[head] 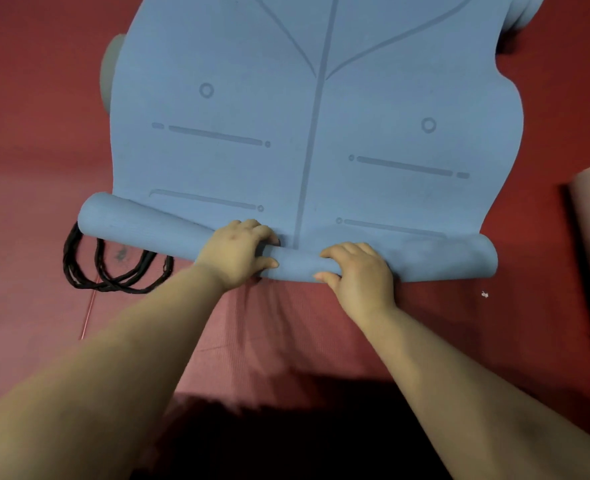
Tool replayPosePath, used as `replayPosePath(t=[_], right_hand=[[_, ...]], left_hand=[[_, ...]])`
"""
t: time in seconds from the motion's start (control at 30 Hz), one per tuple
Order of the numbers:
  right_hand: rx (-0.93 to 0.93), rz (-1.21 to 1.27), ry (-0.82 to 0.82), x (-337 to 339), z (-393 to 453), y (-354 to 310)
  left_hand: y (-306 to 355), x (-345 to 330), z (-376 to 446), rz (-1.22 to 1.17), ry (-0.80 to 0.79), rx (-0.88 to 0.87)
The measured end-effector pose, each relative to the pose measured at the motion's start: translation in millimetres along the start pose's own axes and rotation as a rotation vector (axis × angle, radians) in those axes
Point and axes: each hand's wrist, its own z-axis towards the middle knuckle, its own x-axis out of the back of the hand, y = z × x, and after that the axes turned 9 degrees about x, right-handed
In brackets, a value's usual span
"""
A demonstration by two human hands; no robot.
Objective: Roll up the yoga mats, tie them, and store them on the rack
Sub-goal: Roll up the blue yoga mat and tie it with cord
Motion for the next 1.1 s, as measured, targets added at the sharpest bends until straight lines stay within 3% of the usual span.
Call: replayPosePath(t=[0.07, 0.17, 0.33, 0.47, 0.63, 0.67, 0.73, 0.8, 0.87, 0.97, 1.1], right_hand=[[-0.079, 0.051, -0.123, 10.6, 15.5, 3.3], [-0.128, 0.089, -0.267, 13.5, 27.3, 10.0], [-0.084, 0.043, -0.051, 2.7, 12.3, 5.1], [0.058, -0.111, 0.122, 2.4, 7.7, 7.1], [0.094, -0.153, 0.035, -0.9, 8.6, 9.2], [0.084, -0.131, 0.036, -0.7, 12.6, 10.2], [0.047, -0.067, 0.040, 0.2, 19.8, 13.1], [0.021, -0.017, 0.052, 1.1, 25.1, 16.2], [0.017, -0.012, 0.031, 3.5, 32.2, 16.5], [-0.064, 0.027, -0.046, 8.8, 41.7, 15.3], [-0.007, -0.083, 0.104, 6.0, 22.6, 9.1]], left_hand=[[-1.8, -8.9, -15.8, 0.057, 0.174, -0.080], [-4.1, -20.6, -23.5, 0.098, 0.201, -0.112], [6.7, 2.1, 1.0, 0.072, 0.034, -0.045], [7.0, 13.4, 26.5, 0.095, -0.166, 0.043], [8.5, 17.6, 40.6, 0.107, -0.238, 0.062], [8.4, 17.8, 36.3, 0.113, -0.191, 0.050], [1.1, 11.4, 23.5, 0.144, 0.074, -0.056], [-8.2, 0.6, 6.8, 0.142, 0.239, -0.128], [-12.5, -9.7, -1.0, 0.131, 0.284, -0.126], [-5.4, -2.3, 8.8, 0.121, 0.209, -0.082], [1.5, 22.5, 33.1, 0.073, -0.010, 0.050]])
